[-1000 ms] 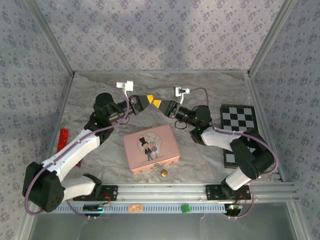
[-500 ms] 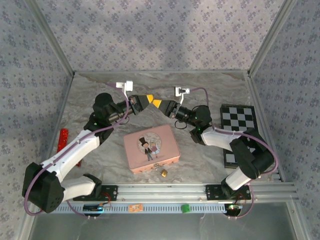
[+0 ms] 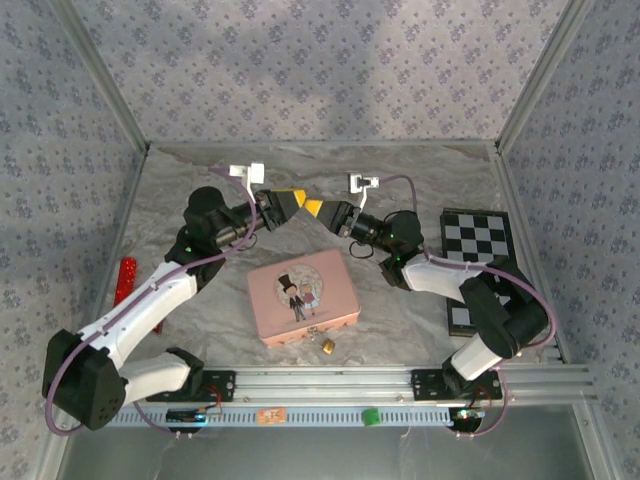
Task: Unlock a padlock with a key
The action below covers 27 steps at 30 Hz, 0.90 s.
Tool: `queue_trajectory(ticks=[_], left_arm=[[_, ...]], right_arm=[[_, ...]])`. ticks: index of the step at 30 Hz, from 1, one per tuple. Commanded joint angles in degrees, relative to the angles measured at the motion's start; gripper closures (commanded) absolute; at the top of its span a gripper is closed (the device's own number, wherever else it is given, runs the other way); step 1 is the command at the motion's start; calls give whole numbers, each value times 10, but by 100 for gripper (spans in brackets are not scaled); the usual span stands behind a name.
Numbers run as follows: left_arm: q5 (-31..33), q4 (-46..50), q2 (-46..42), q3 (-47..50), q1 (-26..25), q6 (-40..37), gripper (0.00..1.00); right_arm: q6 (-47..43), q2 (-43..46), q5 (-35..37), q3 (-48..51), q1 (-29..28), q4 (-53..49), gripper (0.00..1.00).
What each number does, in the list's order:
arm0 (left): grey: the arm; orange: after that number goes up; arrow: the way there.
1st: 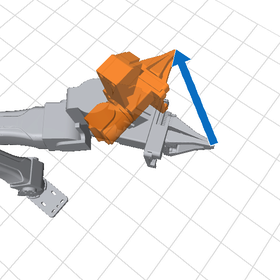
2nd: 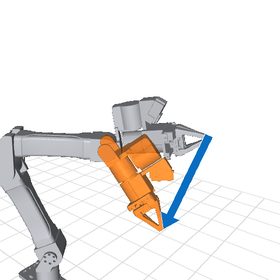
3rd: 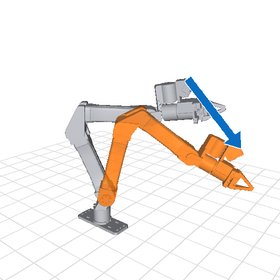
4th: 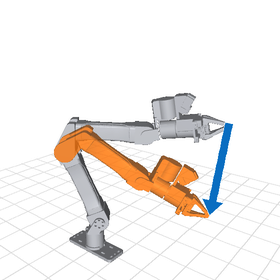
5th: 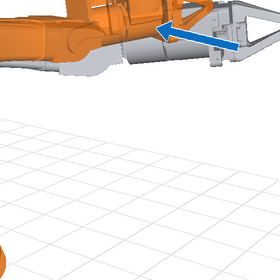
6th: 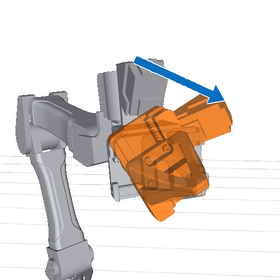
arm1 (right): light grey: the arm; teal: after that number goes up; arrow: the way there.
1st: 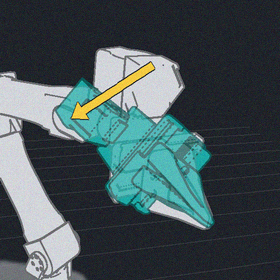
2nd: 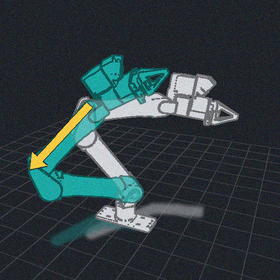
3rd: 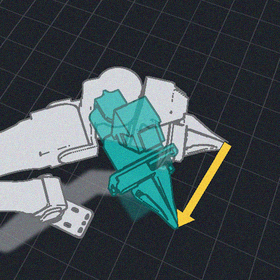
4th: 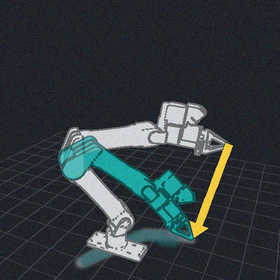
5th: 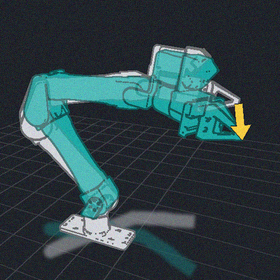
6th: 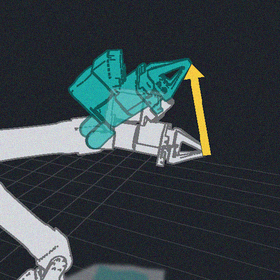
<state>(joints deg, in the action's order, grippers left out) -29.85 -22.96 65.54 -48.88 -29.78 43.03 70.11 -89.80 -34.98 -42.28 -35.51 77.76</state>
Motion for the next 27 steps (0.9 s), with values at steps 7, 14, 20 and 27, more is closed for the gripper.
queue_trajectory(ticks=[7, 14, 20, 27], left_arm=[[44, 58, -41, 5, 13, -28, 46], [24, 93, -48, 4, 16, -52, 41], [24, 123, -61, 3, 17, -67, 41], [54, 219, -104, 12, 14, -116, 38]], right_arm=[[-94, 50, 13, -1, -10, -132, 100], [-233, 119, 35, -21, -35, -313, 100], [-301, 158, 50, -26, -41, -400, 100], [-404, 206, 93, -56, -55, -550, 100]])
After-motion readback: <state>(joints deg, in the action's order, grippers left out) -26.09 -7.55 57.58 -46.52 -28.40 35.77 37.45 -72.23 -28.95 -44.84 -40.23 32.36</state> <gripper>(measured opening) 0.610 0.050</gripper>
